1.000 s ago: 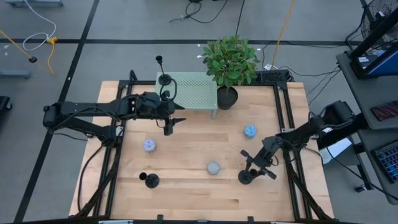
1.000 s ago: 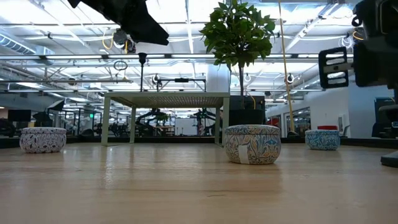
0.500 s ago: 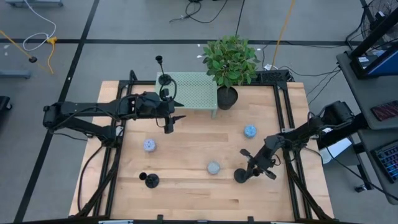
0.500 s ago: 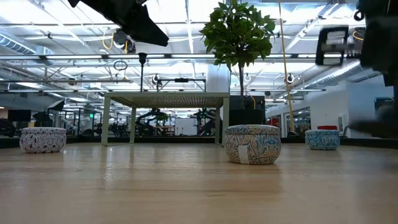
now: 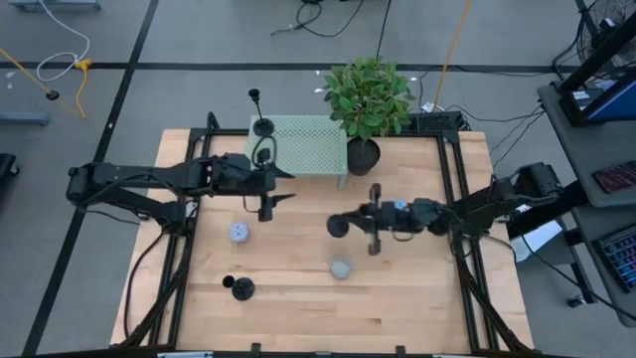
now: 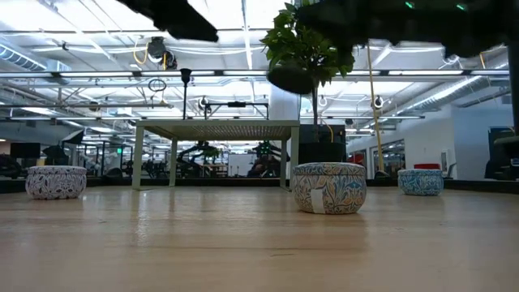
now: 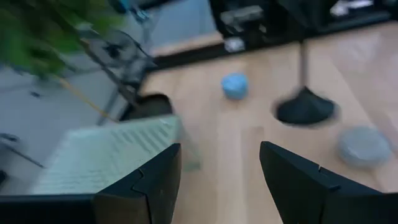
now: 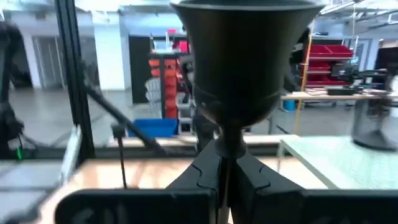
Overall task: Pick & Place candle stick holders
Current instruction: Put the right black candle holder on the shelf aligned with the black candle holder
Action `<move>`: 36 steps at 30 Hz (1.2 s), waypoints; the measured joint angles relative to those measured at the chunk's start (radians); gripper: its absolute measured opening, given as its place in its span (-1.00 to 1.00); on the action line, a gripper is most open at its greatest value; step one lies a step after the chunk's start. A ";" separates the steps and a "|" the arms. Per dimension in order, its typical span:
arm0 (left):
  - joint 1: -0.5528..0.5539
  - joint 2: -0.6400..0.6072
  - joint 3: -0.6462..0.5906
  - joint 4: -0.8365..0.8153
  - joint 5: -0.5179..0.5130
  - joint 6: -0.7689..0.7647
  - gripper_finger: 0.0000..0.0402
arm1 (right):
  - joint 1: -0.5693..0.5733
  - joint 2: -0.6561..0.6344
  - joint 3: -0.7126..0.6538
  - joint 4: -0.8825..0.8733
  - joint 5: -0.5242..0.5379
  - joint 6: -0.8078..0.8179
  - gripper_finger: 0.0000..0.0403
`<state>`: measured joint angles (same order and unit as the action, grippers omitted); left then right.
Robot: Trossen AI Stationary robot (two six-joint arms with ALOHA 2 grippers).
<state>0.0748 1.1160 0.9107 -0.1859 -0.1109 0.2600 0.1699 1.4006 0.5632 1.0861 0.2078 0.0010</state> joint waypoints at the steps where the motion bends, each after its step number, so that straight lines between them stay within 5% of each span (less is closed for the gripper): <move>1: -0.007 -0.015 0.000 0.002 -0.028 0.000 0.12 | -0.009 0.018 0.046 -0.022 -0.003 0.006 -0.98; 9: -0.032 -0.189 0.000 -0.003 -0.133 -0.019 0.12 | -0.107 0.224 0.466 -0.358 0.050 -0.069 -0.98; 19: -0.032 -0.334 0.000 -0.057 -0.133 -0.061 0.12 | -0.266 0.455 0.853 -0.400 0.053 -0.190 -0.98; 36: -0.034 -0.359 0.000 -0.083 -0.126 -0.082 0.12 | -0.555 0.579 0.939 -0.454 0.051 -0.035 -0.98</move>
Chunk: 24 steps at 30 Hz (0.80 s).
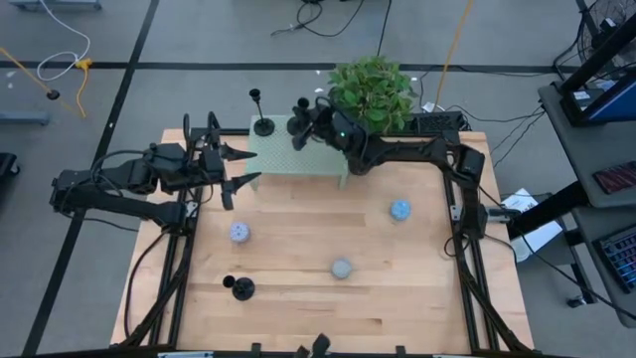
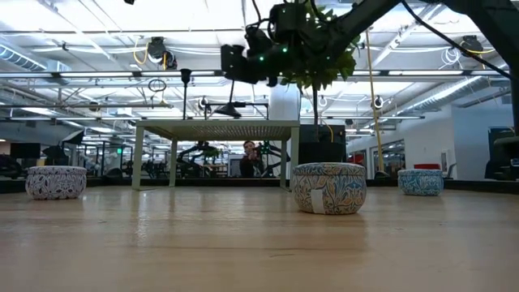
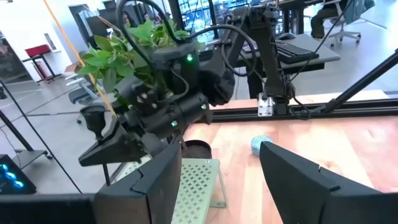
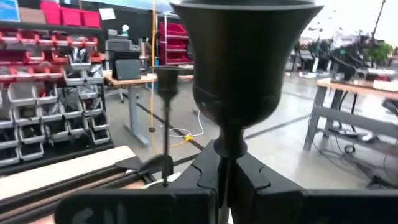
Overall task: Pick & Place candle stick holders
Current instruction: Put the right black candle holder on the shelf aligned with the black candle holder
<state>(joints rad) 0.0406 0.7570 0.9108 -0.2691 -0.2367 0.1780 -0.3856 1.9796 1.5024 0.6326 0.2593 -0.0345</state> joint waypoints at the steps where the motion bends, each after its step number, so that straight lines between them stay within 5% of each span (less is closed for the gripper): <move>1: 0.000 0.000 0.000 -0.001 0.000 0.000 0.12 | -0.007 -0.001 0.000 -0.012 -0.001 0.011 -0.98; 24: 0.000 0.000 0.000 -0.019 -0.001 0.001 0.12 | -0.022 0.016 -0.002 -0.120 -0.076 0.096 -0.98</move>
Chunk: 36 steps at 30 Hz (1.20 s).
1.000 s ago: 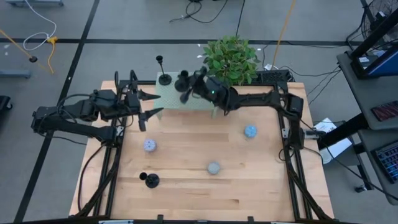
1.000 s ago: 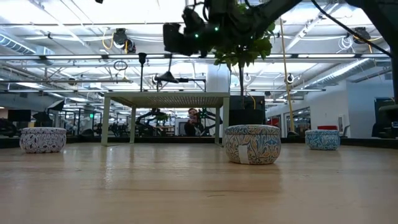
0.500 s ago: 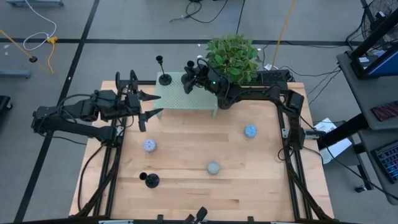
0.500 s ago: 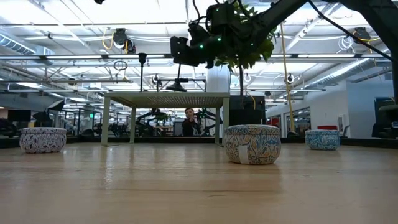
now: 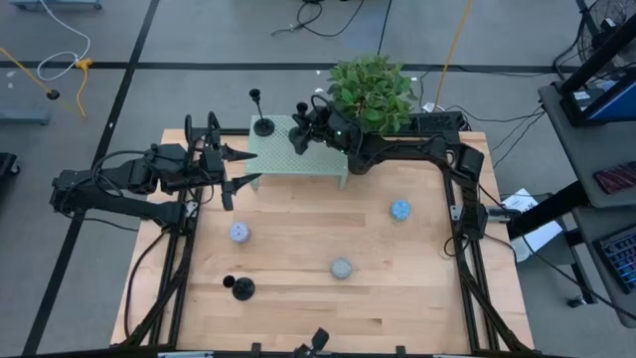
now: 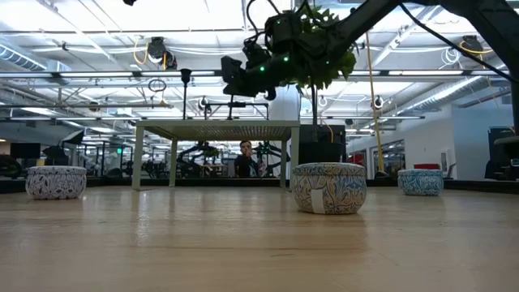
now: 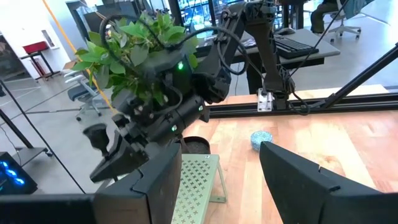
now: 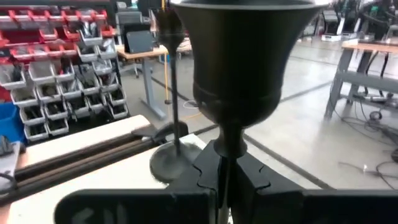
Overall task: Pick & Place candle stick holders
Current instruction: Put the right black candle holder on the shelf aligned with the black candle holder
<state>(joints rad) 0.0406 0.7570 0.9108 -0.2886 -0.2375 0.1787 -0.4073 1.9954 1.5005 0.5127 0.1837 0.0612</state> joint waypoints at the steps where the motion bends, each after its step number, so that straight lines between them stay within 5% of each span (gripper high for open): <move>1: 0.000 0.000 0.000 0.000 0.000 0.000 0.12 | -0.003 0.000 0.000 -0.003 0.000 0.004 -0.98; 11: 0.000 0.000 0.000 -0.032 0.000 -0.001 0.12 | -0.010 0.016 0.000 0.050 0.002 -0.026 -0.95; 36: 0.000 0.002 -0.001 -0.274 0.001 -0.177 0.12 | 0.019 0.004 0.000 -0.143 -0.001 -0.120 -0.22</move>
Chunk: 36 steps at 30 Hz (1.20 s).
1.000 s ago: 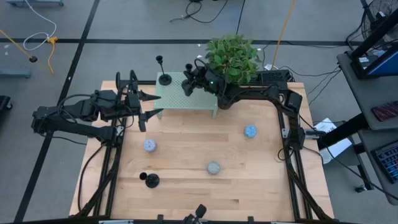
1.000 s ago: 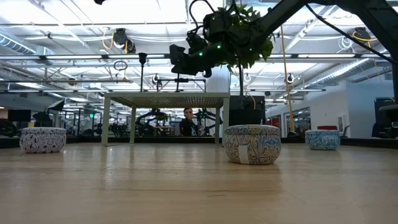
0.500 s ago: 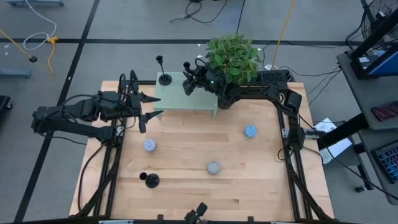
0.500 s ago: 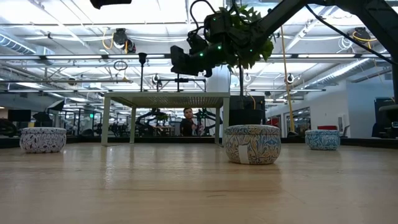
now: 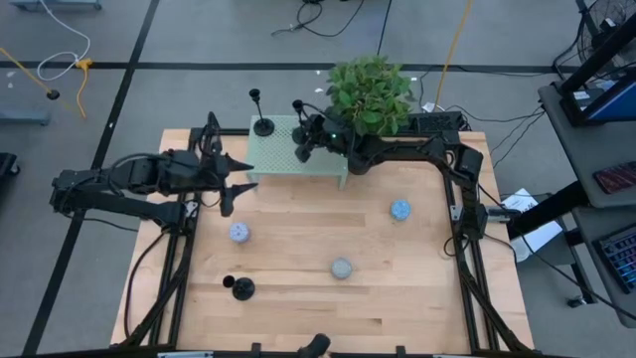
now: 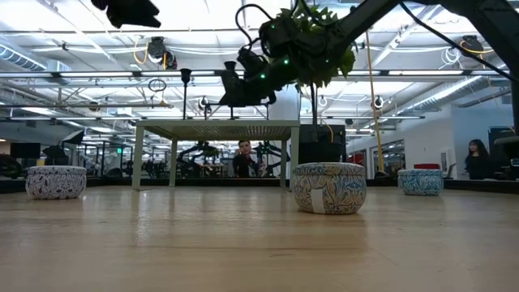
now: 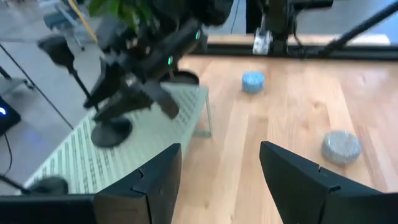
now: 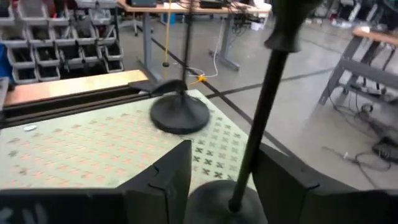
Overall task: Pick & Place candle stick holders
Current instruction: Put the right black candle holder on the shelf aligned with the black candle holder, then put the candle holder on the shelf aligned with the black candle holder
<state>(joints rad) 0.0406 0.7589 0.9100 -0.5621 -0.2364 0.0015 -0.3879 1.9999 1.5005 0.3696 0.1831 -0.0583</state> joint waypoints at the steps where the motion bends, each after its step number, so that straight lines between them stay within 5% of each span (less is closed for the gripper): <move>1: 0.000 0.000 0.000 -0.018 0.000 -0.011 0.12 | 0.005 0.000 0.000 0.002 0.002 -0.014 -0.20; 6: -0.007 0.000 0.000 -0.154 0.095 -0.034 0.12 | 0.031 -0.028 -0.005 -0.050 0.014 -0.021 -0.09; 12: -0.065 0.000 0.000 -0.288 0.165 -0.077 0.12 | 0.068 -0.084 -0.003 -0.173 0.266 -0.111 -0.01; 19: -0.156 0.008 -0.003 -0.490 0.219 -0.228 0.12 | 0.109 -0.133 -0.004 -0.340 0.288 -0.072 0.02; 25: -0.264 0.014 -0.125 -0.382 0.236 -0.385 0.12 | 0.150 -0.133 -0.004 -0.515 0.288 -0.020 -0.04; 32: -0.383 0.024 -0.323 -0.237 0.240 -0.344 0.12 | 0.223 -0.142 -0.005 -0.645 0.287 -0.033 -0.09; 36: -0.447 0.030 -0.433 -0.075 0.330 -0.282 0.12 | 0.268 -0.180 -0.004 -0.683 0.288 -0.033 -0.09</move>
<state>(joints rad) -0.4060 0.7893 0.4774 -0.6369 0.0935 -0.2800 -0.1200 1.8196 1.4965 -0.3139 0.4714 -0.0910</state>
